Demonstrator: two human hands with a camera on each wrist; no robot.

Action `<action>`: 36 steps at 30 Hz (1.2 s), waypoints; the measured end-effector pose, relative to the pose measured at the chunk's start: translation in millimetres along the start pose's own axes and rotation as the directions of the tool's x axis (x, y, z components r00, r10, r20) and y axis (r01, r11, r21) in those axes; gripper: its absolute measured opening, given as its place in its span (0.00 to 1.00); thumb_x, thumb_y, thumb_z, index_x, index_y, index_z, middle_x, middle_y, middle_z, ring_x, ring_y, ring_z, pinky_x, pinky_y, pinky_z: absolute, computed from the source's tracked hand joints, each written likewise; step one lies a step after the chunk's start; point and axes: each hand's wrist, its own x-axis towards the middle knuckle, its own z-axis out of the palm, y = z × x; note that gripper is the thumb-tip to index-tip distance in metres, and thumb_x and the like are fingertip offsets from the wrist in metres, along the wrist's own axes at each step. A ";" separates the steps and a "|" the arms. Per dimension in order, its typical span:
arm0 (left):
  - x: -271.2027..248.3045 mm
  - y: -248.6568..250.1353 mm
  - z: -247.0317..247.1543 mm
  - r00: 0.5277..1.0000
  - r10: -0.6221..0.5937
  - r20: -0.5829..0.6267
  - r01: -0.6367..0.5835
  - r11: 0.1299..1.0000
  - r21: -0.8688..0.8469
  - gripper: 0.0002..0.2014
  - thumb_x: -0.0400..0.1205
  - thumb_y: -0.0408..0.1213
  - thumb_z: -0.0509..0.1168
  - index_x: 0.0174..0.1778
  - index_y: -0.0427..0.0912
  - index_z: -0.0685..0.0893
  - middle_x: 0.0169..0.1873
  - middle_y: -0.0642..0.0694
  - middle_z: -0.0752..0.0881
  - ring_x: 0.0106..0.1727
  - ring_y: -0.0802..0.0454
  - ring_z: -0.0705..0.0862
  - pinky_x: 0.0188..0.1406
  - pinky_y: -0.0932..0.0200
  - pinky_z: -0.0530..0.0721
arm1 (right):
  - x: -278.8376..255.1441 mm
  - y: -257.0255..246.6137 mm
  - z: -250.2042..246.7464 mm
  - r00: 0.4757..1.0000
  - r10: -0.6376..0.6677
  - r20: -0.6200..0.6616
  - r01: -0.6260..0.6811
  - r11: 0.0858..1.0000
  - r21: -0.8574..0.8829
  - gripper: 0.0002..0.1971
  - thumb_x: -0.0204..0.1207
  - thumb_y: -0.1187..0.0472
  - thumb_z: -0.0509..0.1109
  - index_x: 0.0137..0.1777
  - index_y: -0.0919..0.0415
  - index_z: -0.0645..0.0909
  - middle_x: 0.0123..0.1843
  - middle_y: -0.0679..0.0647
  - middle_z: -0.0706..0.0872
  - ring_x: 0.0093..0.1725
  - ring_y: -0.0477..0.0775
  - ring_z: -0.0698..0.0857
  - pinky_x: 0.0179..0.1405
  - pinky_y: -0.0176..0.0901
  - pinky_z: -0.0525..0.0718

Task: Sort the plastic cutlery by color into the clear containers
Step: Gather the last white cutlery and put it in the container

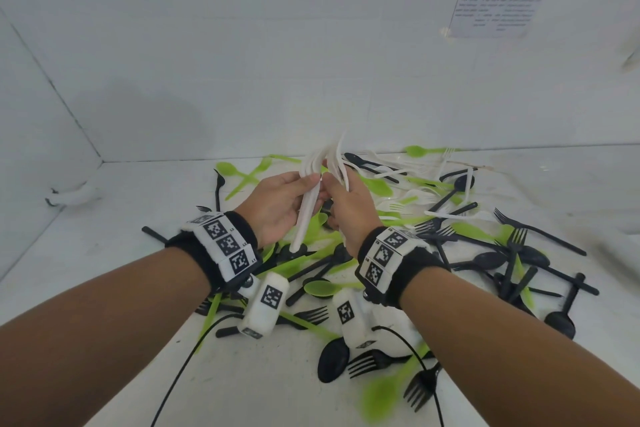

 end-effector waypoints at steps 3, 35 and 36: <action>-1.8 2.8 -2.0 1.000 0.007 0.006 -0.007 0.999 0.031 0.11 0.86 0.32 0.70 0.62 0.31 0.86 0.52 0.36 0.92 0.50 0.47 0.92 0.51 0.58 0.91 | 3.4 -2.2 2.9 0.998 0.019 -0.052 -0.016 0.999 0.049 0.06 0.86 0.56 0.68 0.51 0.45 0.86 0.36 0.51 0.81 0.26 0.49 0.71 0.21 0.39 0.67; -0.1 6.8 -15.0 0.992 0.068 -0.104 -0.049 0.985 0.168 0.08 0.89 0.35 0.66 0.59 0.34 0.82 0.45 0.40 0.85 0.40 0.48 0.88 0.41 0.58 0.88 | -0.9 -1.8 3.4 0.997 0.016 0.070 -0.004 0.985 -0.173 0.19 0.88 0.60 0.60 0.65 0.30 0.71 0.43 0.50 0.78 0.25 0.44 0.68 0.26 0.40 0.69; 0.6 5.9 -13.7 0.992 0.076 -0.104 -0.057 0.983 0.172 0.09 0.89 0.35 0.66 0.60 0.33 0.83 0.47 0.39 0.85 0.41 0.48 0.87 0.42 0.58 0.88 | -2.8 -0.9 4.3 0.996 -0.020 0.087 0.038 0.976 -0.212 0.21 0.87 0.63 0.59 0.64 0.31 0.74 0.45 0.49 0.80 0.25 0.40 0.71 0.29 0.37 0.71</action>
